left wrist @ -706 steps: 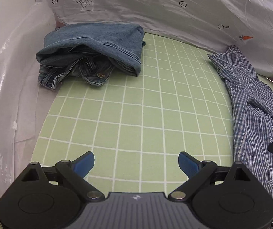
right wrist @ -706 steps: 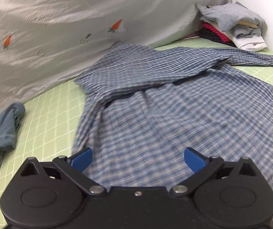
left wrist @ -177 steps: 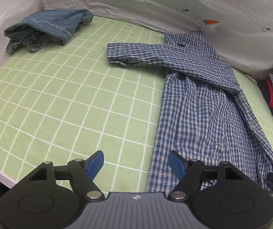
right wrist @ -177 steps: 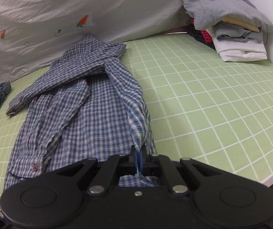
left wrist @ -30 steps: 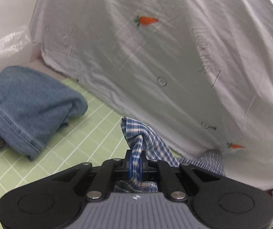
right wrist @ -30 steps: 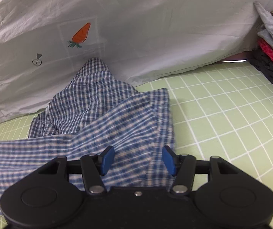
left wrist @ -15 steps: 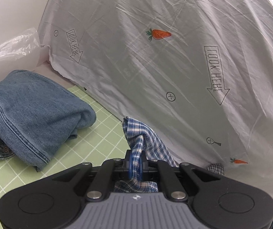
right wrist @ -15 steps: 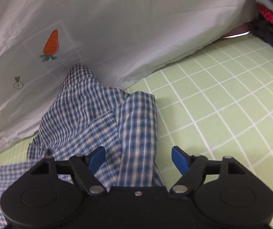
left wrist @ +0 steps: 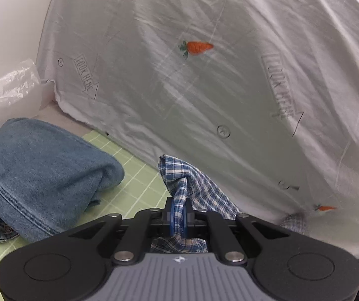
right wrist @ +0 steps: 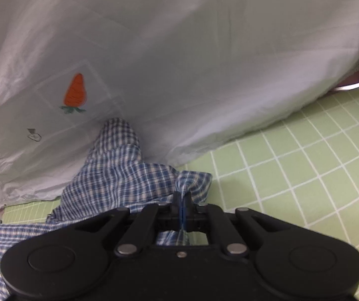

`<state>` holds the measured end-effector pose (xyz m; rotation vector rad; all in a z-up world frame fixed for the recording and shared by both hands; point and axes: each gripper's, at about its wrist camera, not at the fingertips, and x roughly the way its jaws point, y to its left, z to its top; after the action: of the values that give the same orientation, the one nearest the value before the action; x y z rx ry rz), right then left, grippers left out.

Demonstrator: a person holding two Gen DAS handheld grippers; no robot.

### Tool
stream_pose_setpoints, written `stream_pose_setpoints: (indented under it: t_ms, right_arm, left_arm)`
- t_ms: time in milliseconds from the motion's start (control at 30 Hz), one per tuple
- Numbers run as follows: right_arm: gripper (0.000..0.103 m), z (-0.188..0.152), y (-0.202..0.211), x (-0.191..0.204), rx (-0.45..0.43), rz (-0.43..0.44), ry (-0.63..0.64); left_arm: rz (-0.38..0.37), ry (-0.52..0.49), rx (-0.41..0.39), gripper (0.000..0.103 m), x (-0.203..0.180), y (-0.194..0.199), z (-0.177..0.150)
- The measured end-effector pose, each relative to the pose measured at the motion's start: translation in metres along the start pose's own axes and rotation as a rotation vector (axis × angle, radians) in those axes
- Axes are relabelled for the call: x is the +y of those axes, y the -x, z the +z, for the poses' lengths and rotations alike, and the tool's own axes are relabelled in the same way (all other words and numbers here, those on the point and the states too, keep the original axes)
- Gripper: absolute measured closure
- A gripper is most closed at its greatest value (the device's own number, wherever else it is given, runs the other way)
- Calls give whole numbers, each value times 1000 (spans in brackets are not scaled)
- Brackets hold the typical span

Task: Fold clothes

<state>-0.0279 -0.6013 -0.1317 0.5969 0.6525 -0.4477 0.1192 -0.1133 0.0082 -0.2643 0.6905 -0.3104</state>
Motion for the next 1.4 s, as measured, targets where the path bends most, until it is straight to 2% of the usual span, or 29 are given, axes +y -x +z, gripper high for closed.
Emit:
stream_pose_setpoints:
  t_ms: [67,100,133,200,267,367,433,633,800,867,933,967,1000,1033,1100,1200,1333,1400]
  right_arm:
    - [100,-2,-3,0,26,-31,2]
    - [88,-3,-1,1,31,-54,1]
    - [50,-4,4,1,29,-83,0]
    - [5,-7,19,3,1,-149,0]
    - [4,-13,40,2,-36,-191,15]
    - [4,-36,68,-9,-7,-232,28]
    - [4,-55,87,-17,16,-259,32]
    - [4,-108,141,-41,69,-337,-12]
    - [4,-140,174,-52,70,-374,-72]
    - [4,-146,185,-53,60,-369,-87]
    - [4,-149,196,-52,45,-359,-83]
    - [4,-150,201,-51,37,-355,-81]
    - [4,-151,205,-48,28,-349,-77]
    - [4,-150,209,-46,20,-340,-72]
    - [4,-149,215,-37,4,-318,-47]
    - [4,-144,212,-15,-5,-280,22]
    - [5,-135,200,21,-14,-213,112]
    - [5,-134,193,39,-18,-177,167]
  left_arm:
    - [45,-20,60,94,3,-13,-11]
    - [70,-34,91,88,5,-19,-17]
    - [90,-42,116,88,8,-24,-23]
    - [91,-30,147,88,12,-27,-34]
    - [80,-31,167,88,14,-26,-43]
    - [59,-42,200,90,11,-25,-56]
    - [19,-41,210,95,5,-21,-61]
    - [-148,-135,244,95,-44,-1,-76]
    - [-323,-221,323,95,-99,32,-114]
    - [-363,-248,381,89,-116,43,-135]
    - [-378,-288,426,63,-127,55,-154]
    - [-373,-316,433,40,-129,62,-162]
    - [-369,-344,441,22,-131,69,-169]
    - [-358,-370,443,18,-131,75,-174]
    - [-303,-403,425,17,-127,82,-177]
    - [-183,-397,406,14,-113,82,-173]
    - [-40,-333,431,12,-85,72,-169]
    - [2,-301,450,12,-73,67,-171]
